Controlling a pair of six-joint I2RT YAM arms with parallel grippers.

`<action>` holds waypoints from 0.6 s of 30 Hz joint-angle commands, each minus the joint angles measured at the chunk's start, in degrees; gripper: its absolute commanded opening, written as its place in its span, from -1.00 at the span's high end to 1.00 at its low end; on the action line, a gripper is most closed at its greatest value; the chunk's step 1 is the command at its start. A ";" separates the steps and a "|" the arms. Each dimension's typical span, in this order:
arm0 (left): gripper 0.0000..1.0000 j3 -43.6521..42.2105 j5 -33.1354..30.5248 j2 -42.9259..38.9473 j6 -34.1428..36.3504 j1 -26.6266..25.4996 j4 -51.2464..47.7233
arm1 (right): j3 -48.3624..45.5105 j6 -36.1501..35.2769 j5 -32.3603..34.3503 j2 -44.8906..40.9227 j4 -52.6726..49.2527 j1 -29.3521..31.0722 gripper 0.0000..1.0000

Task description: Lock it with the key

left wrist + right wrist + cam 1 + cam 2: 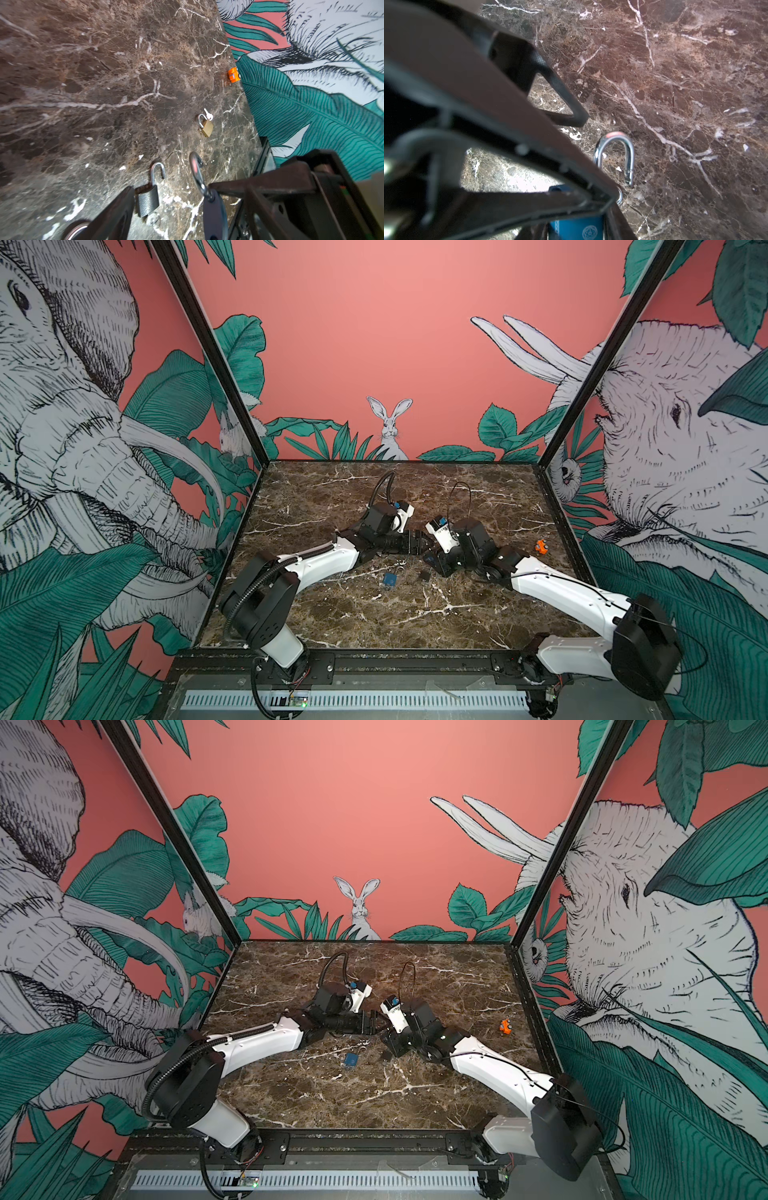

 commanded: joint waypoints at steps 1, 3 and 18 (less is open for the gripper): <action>-0.55 1.03 2.36 0.84 -1.88 0.08 0.20 | 1.62 -0.97 -0.85 -1.59 0.94 0.27 0.31; -0.46 0.99 2.46 1.00 -1.96 0.07 0.57 | 1.66 -1.02 -1.04 -1.99 0.69 0.29 0.31; -0.13 1.33 4.01 1.90 -3.49 0.07 2.69 | 3.56 -2.35 -1.43 -2.05 -1.81 1.87 0.33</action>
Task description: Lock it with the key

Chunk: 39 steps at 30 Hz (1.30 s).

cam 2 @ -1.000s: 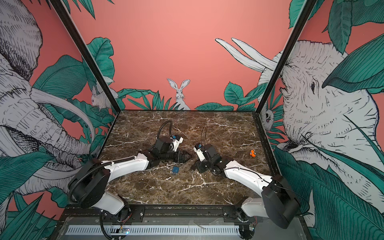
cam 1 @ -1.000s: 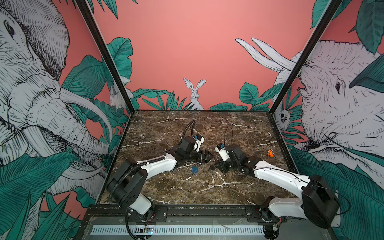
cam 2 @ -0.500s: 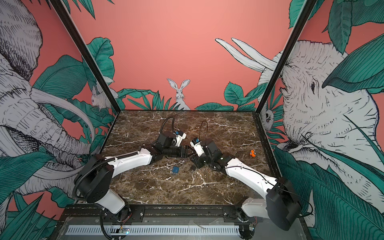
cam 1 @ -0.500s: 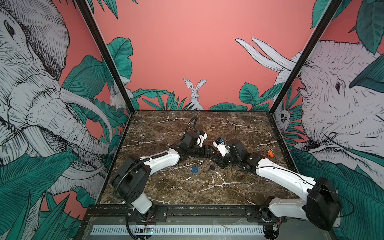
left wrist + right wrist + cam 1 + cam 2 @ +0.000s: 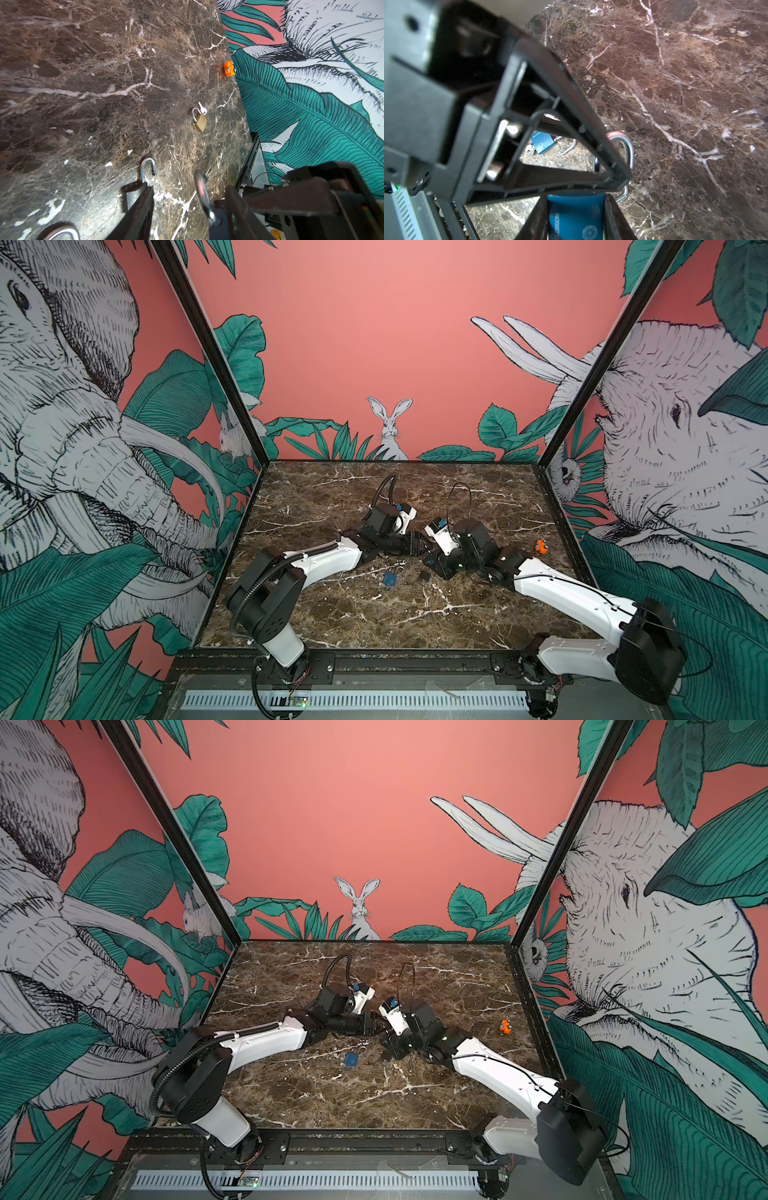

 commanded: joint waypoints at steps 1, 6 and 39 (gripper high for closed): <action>-0.11 1.55 1.42 0.47 -0.95 -0.01 1.11 | 3.09 -1.24 -0.47 -0.29 1.07 0.72 0.33; 0.17 1.69 2.17 1.11 -1.29 -0.01 1.79 | 4.06 -1.89 -0.56 0.35 0.74 0.82 0.33; 1.00 -7.29 -7.63 -8.85 -26.12 6.36 28.63 | 0.36 10.40 -5.14 -4.68 24.57 -14.22 -0.14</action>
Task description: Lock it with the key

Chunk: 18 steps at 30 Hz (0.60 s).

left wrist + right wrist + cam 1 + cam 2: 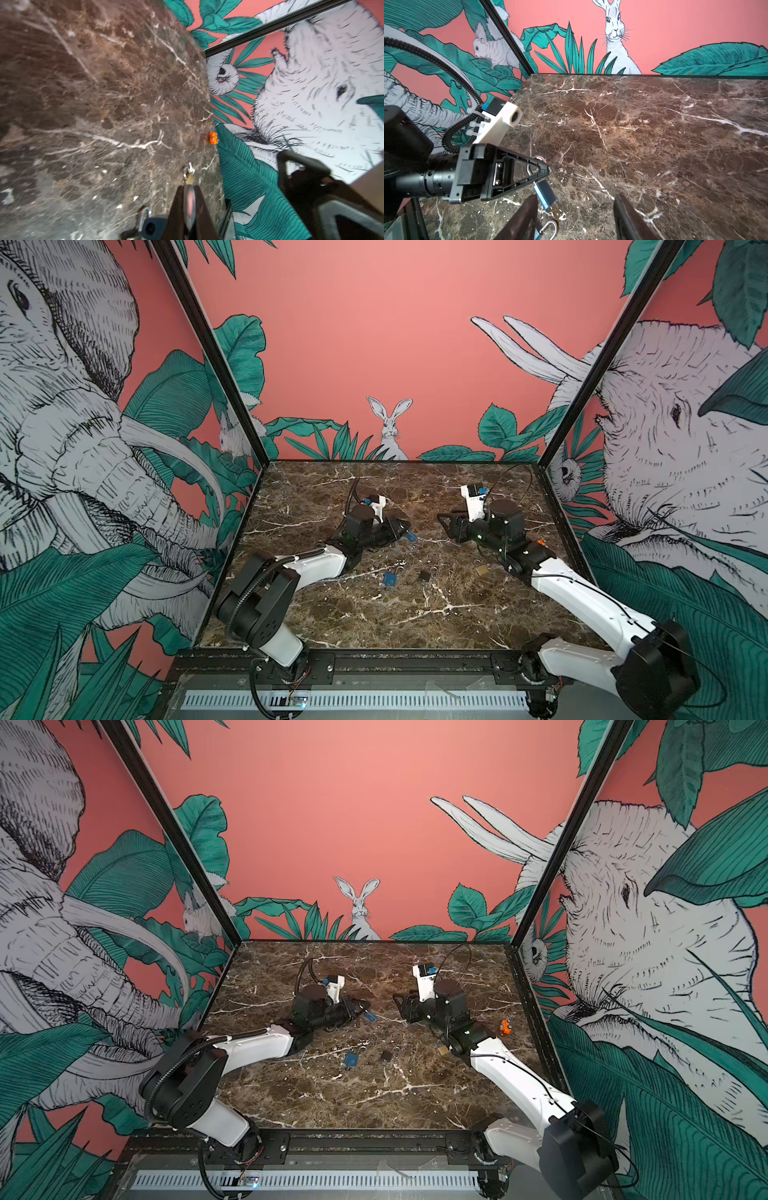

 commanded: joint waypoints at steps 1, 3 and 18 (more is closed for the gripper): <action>1.00 2.27 -0.17 -4.88 -7.29 0.24 4.22 | 1.17 -0.98 -5.49 -0.27 4.84 -0.31 -0.12; 1.00 2.52 -0.48 -6.27 -10.32 0.99 2.67 | 0.03 -1.74 -7.97 -1.31 6.95 -0.36 -0.10; 1.00 1.51 5.01 -0.09 -31.37 3.39 22.99 | 2.41 -9.69 -8.72 0.76 7.59 5.91 -0.05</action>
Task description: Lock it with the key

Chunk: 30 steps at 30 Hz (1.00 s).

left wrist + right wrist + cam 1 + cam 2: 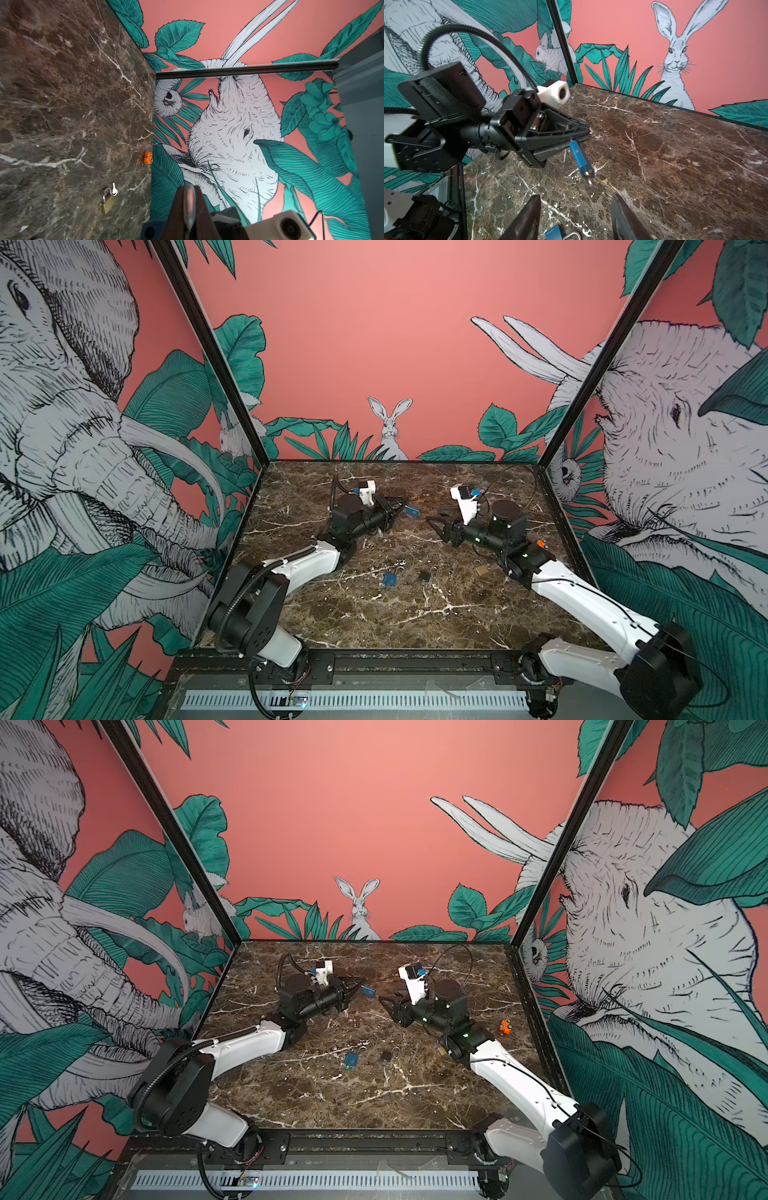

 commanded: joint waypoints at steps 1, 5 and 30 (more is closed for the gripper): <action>1.00 0.23 2.38 0.43 -6.63 0.11 10.07 | 2.62 -3.32 1.91 1.67 1.46 1.88 -0.04; 1.00 0.43 2.99 0.29 -6.02 0.12 10.03 | 3.13 -4.62 7.24 2.84 1.43 2.35 -0.01; 1.00 0.58 3.93 0.60 -5.62 0.15 12.48 | 7.51 -4.52 3.17 10.89 4.20 2.33 0.43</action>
